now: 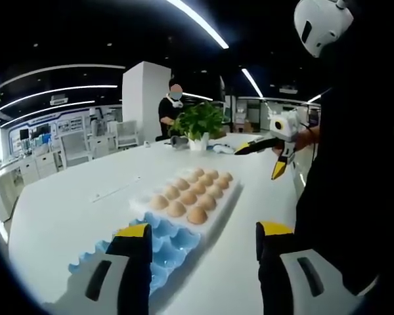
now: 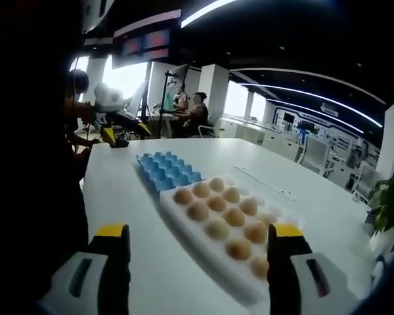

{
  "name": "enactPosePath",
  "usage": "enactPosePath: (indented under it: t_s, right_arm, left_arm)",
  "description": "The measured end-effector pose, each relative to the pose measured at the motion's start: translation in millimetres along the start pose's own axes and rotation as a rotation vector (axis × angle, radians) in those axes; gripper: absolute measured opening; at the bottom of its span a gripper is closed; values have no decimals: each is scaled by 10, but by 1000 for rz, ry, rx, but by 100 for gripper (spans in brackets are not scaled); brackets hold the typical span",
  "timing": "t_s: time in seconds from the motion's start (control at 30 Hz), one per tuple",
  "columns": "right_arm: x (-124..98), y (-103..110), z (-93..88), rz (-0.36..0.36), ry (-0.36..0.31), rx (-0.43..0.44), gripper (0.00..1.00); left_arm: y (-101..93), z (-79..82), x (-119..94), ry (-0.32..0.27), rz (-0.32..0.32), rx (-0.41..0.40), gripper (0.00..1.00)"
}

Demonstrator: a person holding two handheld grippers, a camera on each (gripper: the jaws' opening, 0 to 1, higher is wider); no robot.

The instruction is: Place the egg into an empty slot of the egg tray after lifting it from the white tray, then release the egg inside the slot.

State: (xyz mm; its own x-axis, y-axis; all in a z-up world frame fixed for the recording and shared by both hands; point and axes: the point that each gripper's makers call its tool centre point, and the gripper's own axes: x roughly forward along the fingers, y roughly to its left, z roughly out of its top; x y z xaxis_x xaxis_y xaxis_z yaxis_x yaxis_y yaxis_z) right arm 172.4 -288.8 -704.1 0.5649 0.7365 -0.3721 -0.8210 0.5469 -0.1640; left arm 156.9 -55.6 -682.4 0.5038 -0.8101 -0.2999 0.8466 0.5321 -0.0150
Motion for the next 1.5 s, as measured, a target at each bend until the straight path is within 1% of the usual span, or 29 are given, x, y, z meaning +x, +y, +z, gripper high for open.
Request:
enactPosePath:
  t_s: [0.27, 1.5]
  right_arm:
    - [-2, 6, -8, -1, 3, 0, 89]
    - [47, 15, -8, -2, 1, 3, 88]
  left_arm:
    - [-6, -14, -7, 2, -3, -1, 64]
    - [46, 20, -14, -9, 2, 6, 62]
